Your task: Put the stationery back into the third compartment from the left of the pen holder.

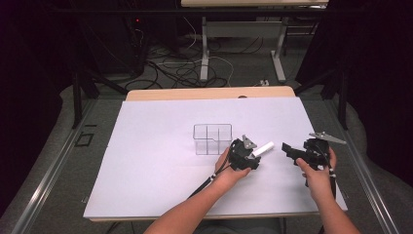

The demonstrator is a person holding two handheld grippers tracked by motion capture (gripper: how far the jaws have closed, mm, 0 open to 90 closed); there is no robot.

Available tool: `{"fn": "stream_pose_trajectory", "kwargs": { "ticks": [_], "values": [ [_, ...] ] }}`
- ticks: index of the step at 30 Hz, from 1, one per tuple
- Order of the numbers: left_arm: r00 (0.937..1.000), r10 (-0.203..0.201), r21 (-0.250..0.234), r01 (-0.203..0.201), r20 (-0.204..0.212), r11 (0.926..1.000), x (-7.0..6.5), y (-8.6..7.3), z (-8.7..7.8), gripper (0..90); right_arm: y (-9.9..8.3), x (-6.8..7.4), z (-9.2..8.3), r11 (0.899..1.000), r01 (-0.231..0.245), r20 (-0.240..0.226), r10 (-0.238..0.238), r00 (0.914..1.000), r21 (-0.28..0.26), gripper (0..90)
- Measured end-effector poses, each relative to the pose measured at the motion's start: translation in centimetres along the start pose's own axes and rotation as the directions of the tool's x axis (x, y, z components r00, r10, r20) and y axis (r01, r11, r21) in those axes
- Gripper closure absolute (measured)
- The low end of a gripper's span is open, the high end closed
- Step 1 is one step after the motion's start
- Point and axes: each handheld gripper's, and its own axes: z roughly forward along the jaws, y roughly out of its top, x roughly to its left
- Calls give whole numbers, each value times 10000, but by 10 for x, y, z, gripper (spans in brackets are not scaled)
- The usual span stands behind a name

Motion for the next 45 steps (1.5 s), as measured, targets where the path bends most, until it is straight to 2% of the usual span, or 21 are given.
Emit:
{"fn": "stream_pose_trajectory", "kwargs": {
  "ticks": [1, 5, 8, 15, 18, 34, 37, 38, 39, 45],
  "values": [
    [9999, -104, -84, 105, 51, 9999, -1, 0, 2, 472, 0, -1, 0, 10000, 70, -19, -70, 10000, -31, 84],
    [10000, -38, 4, 38, -14, 10000, 1, 2, 8, 498, 1, 0, -2, 10000, 45, 33, -45, 10000, 80, 84],
    [9998, -191, 31, 191, 51, 9998, 2, 3, 12, 530, 0, -2, -1, 9999, 102, -32, -102, 9999, -55, 84],
    [10000, 79, 164, -79, -1, 9998, 0, 4, 14, 674, 0, -1, -1, 10000, -69, -45, 69, 10000, -22, 84],
    [9999, 151, 194, -151, -18, 9997, 0, 4, 14, 697, 0, -1, -1, 10000, -45, -64, 45, 10000, 29, 84],
    [9994, 340, 249, -337, -87, 9991, -1, 4, 13, 708, 0, 0, 0, 10000, 40, -67, -40, 10000, -46, 84],
    [9999, 167, 265, -167, 24, 9995, -2, 5, 12, 708, 1, -2, -1, 9999, 143, -65, -144, 9999, -86, 84],
    [9999, 148, 281, -149, 40, 9995, -2, 5, 11, 709, 0, -1, 0, 9998, 11, 67, -10, 10000, -204, 84],
    [9999, 55, 298, -59, 147, 9995, -2, 6, 10, 709, 1, -1, -2, 10000, -18, 48, 17, 10000, 52, 84],
    [9998, -98, 131, 96, 162, 9999, -4, 8, 4, 710, 1, -1, -2, 9999, 25, -9, -25, 10000, -125, 84]
  ]
}}
